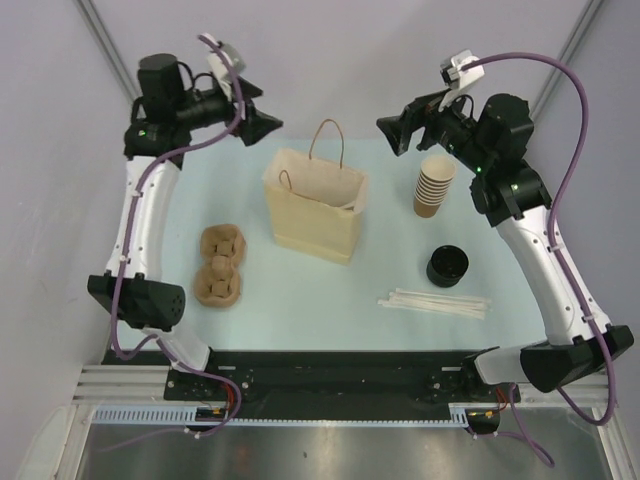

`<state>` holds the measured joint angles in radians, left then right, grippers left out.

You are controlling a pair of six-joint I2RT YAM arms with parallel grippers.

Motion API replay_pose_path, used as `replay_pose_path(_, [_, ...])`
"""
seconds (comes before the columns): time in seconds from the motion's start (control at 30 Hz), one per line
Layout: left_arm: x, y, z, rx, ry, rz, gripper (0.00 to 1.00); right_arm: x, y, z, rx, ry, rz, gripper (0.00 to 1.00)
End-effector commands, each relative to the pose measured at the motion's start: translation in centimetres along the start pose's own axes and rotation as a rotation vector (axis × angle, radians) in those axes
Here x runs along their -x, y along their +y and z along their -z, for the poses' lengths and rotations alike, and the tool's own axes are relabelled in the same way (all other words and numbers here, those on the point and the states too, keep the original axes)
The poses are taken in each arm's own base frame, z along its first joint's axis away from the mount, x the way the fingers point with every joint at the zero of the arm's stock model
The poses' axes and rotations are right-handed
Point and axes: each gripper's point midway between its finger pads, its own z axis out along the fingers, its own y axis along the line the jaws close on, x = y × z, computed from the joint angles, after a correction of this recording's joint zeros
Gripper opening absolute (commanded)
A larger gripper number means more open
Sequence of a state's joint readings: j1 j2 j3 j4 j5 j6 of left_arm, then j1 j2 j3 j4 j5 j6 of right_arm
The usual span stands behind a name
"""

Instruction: Pack the takeout coffee

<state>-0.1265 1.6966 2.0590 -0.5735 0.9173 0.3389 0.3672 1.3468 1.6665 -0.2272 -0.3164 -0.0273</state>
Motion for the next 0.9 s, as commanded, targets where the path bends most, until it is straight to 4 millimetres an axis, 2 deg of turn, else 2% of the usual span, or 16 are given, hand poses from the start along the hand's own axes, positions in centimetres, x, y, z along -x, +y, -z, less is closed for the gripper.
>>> replay_pose_path(0.0, [3.6,2.1,4.6,0.148,-0.055,0.132,0.99,-3.0,-3.5,-0.3,-0.069,0.091,-0.098,1.0])
replay_pose_path(0.07, [2.0,3.0,5.3,0.191,-0.001,0.175,1.0,-5.0,-5.7,0.2,-0.122,0.146,-0.133,1.0])
replay_pose_path(0.1, [0.0,3.7,6.5,0.231,0.053,0.248,0.99,-6.0,-6.1,0.3,-0.117,0.173,-0.15,1.0])
replay_pose_path(0.13, [-1.6,4.1,6.8,0.246,0.089,0.295,1.0,-6.8,-7.5,0.8,-0.141,0.194,-0.161,1.0])
replay_pose_path(0.17, [-3.2,4.4,7.2,0.267,0.131,0.329,1.0,-8.5,-7.8,1.3,-0.147,0.247,-0.168,1.0])
replay_pose_path(0.2, [-5.3,4.4,8.1,0.286,0.183,0.392,0.99,-9.7,-8.2,1.6,-0.146,0.286,-0.169,1.0])
replay_pose_path(0.23, [-6.3,4.3,8.6,0.307,0.21,0.413,1.0,-10.7,-8.5,2.0,-0.158,0.318,-0.173,1.0])
replay_pose_path(0.27, [-9.1,4.2,8.8,0.332,0.265,0.474,0.99,-13.1,-8.7,2.8,-0.166,0.385,-0.171,1.0])
replay_pose_path(0.3, [-10.8,4.6,9.5,0.399,0.32,0.489,0.99,-13.6,-8.8,3.5,-0.165,0.401,-0.144,1.0])
replay_pose_path(0.37, [-13.8,3.6,10.2,0.426,0.389,0.534,1.0,-15.6,-8.7,4.7,-0.172,0.45,-0.133,1.0])
replay_pose_path(0.4, [-14.8,3.7,10.6,0.461,0.414,0.534,1.0,-17.4,-8.8,5.7,-0.187,0.492,-0.128,1.0])
replay_pose_path(0.5, [-17.6,2.3,11.2,0.479,0.466,0.584,1.0,-20.2,-9.0,7.5,-0.201,0.564,-0.163,1.0])
replay_pose_path(0.67, [-21.2,-0.4,11.1,0.481,0.542,0.61,0.99,-21.5,-9.2,9.2,-0.224,0.589,-0.191,1.0])
replay_pose_path(0.73, [-22.2,-0.8,11.2,0.497,0.586,0.594,0.99,-22.0,-9.3,9.7,-0.238,0.595,-0.209,1.0])
replay_pose_path(0.77, [-22.9,-1.3,11.0,0.499,0.604,0.588,0.99,-21.6,-9.2,9.8,-0.238,0.581,-0.207,1.0])
replay_pose_path(0.87, [-23.2,-0.8,11.4,0.558,0.61,0.561,0.99,-21.3,-9.2,10.0,-0.238,0.566,-0.203,1.0])
